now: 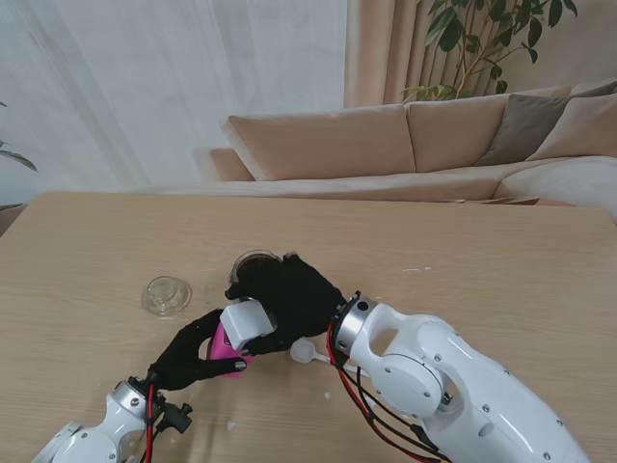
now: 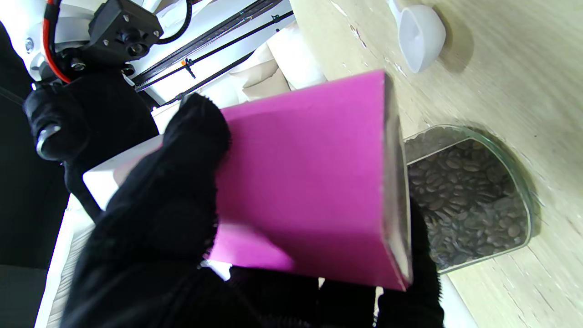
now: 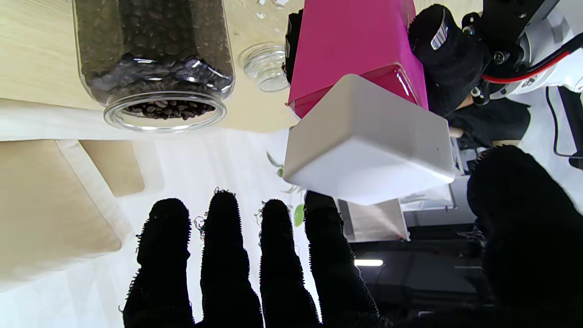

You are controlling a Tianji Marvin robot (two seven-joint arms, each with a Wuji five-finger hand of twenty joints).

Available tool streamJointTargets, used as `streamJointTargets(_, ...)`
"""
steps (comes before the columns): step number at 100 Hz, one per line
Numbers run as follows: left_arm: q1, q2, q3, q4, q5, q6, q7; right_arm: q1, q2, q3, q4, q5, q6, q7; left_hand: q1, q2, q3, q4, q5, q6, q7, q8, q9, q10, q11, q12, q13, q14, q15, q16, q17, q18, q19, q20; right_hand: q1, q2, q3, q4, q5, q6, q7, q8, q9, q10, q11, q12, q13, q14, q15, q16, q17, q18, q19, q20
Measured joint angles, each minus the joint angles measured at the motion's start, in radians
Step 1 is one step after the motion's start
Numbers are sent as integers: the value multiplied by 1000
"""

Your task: Portion coffee beans from the glass jar into the coffee jar

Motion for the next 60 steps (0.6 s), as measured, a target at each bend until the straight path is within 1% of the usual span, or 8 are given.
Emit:
streamJointTargets(10, -1, 0, 0, 1, 0, 1, 1, -33, -1, 35, -20, -4, -17, -6, 0, 0, 0, 0, 0, 0, 0, 0, 0, 0, 0, 0, 0, 0, 0, 0, 0, 0, 0, 0, 36, 25, -22, 2, -1, -49, -43, -33, 1, 0, -28, -37, 0, 11, -25, 0, -4, 12, -19, -1)
streamJointTargets(14, -1, 0, 0, 1, 1, 2, 1, -43, -1, 44, -24, -5, -29, -14, 0, 0, 0, 0, 0, 0, 0, 0, 0, 0, 0, 0, 0, 0, 0, 0, 0, 0, 0, 0, 60, 24, -39, -6, -1, -50, -48, -35, 4, -4, -38, -46, 0, 12, -34, -10, -9, 13, -31, -1)
streamJointTargets(23, -1, 0, 0, 1, 3, 2, 3, -58, 1, 53, -33, -12, -42, -22, 0, 0, 0, 0, 0, 0, 0, 0, 0, 0, 0, 0, 0, 0, 0, 0, 0, 0, 0, 0, 128, 21, -46, 4, -1, -50, -61, -48, 32, -8, -51, -66, 2, 12, -52, -21, 1, 15, -32, -10)
streamJointTargets(27, -1, 0, 0, 1, 3, 2, 3, -60, 2, 54, -36, -18, -44, -22, 0, 0, 0, 0, 0, 0, 0, 0, 0, 0, 0, 0, 0, 0, 0, 0, 0, 0, 0, 0, 161, 6, -21, 11, -12, -41, -71, -60, 32, -9, -63, -78, 17, 12, -53, -21, 15, 21, -43, -12)
streamJointTargets(35, -1, 0, 1, 1, 4, 2, 3, -58, 3, 53, -37, -18, -49, -18, 0, 0, 0, 0, 0, 0, 0, 0, 0, 0, 0, 0, 0, 0, 0, 0, 0, 0, 0, 0, 161, -15, 43, 11, -12, -6, -100, -89, 52, 1, -79, -109, 46, 12, -53, -23, 41, 22, -41, -13)
streamJointTargets(43, -1, 0, 1, 1, 5, 2, 3, -45, 5, 41, -29, 25, -50, -4, 0, 0, 0, 0, 0, 0, 0, 0, 0, 0, 0, 0, 0, 0, 0, 0, 0, 0, 0, 0, 160, -26, 111, 11, -12, 22, -119, -116, 74, 8, -84, -127, 56, 12, -54, -31, 52, 22, -41, -13)
streamJointTargets(55, -1, 0, 2, 1, 5, 2, 3, -19, 6, 16, -9, 32, -46, -1, 0, 0, 0, 0, 0, 0, 0, 0, 0, 0, 0, 0, 0, 0, 0, 0, 0, 0, 0, 0, 160, -30, 147, 11, 5, 20, -121, -138, 118, 17, -83, -128, 80, 12, -44, -32, 73, 22, -11, -13)
streamJointTargets(60, -1, 0, 2, 1, 5, 1, 3, -12, 6, 9, -3, 28, -38, -1, 0, 0, 0, 0, 0, 0, 0, 0, 0, 0, 0, 0, 0, 0, 0, 0, 0, 0, 0, 0, 160, -30, 151, 11, 31, 37, -119, -138, 140, 20, -40, -116, 92, 12, -23, -27, 79, 22, 10, -12)
